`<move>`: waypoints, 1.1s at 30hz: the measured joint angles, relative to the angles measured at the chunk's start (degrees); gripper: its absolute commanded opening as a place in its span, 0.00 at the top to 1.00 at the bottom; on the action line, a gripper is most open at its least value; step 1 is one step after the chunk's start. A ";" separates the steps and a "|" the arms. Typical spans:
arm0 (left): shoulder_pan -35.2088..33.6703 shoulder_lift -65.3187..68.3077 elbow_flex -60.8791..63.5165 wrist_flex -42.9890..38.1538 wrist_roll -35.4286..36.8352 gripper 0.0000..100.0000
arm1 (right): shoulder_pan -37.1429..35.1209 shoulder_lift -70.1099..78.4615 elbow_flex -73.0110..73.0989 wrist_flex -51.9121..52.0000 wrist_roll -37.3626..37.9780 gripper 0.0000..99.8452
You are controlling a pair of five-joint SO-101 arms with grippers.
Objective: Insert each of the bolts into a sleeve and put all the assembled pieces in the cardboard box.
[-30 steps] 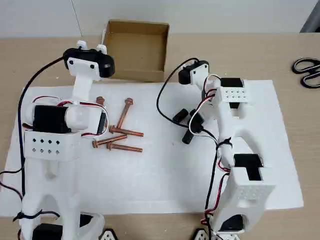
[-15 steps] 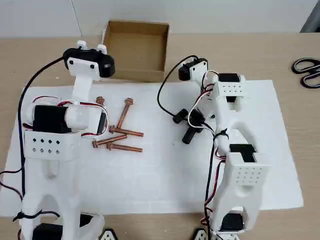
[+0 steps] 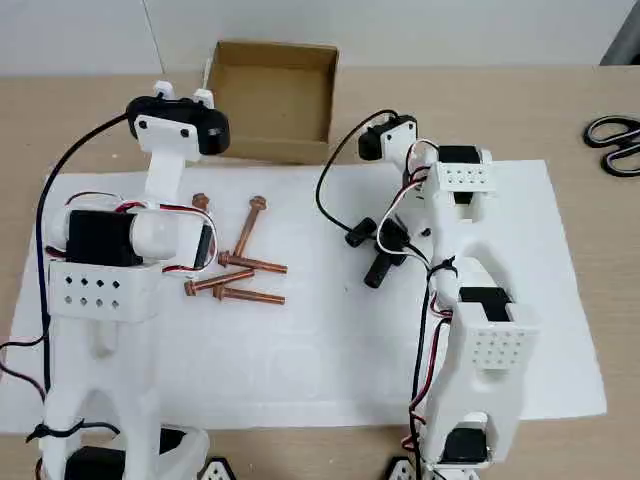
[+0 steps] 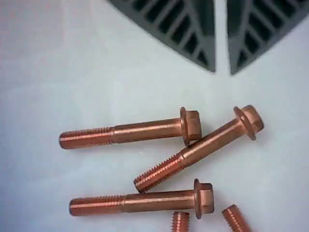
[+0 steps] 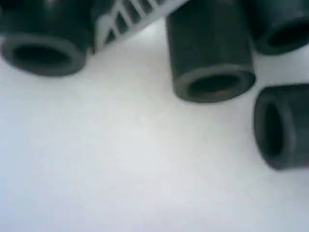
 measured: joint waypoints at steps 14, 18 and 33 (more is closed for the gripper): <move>0.00 0.00 0.00 0.00 0.00 0.99 | 0.18 0.35 -1.32 2.20 0.62 1.00; 0.00 0.00 0.00 0.00 0.00 0.99 | 0.18 0.35 -3.16 4.22 0.79 1.00; 0.00 0.00 1.05 0.00 0.00 0.99 | -2.55 -12.92 -3.08 16.70 -3.16 1.00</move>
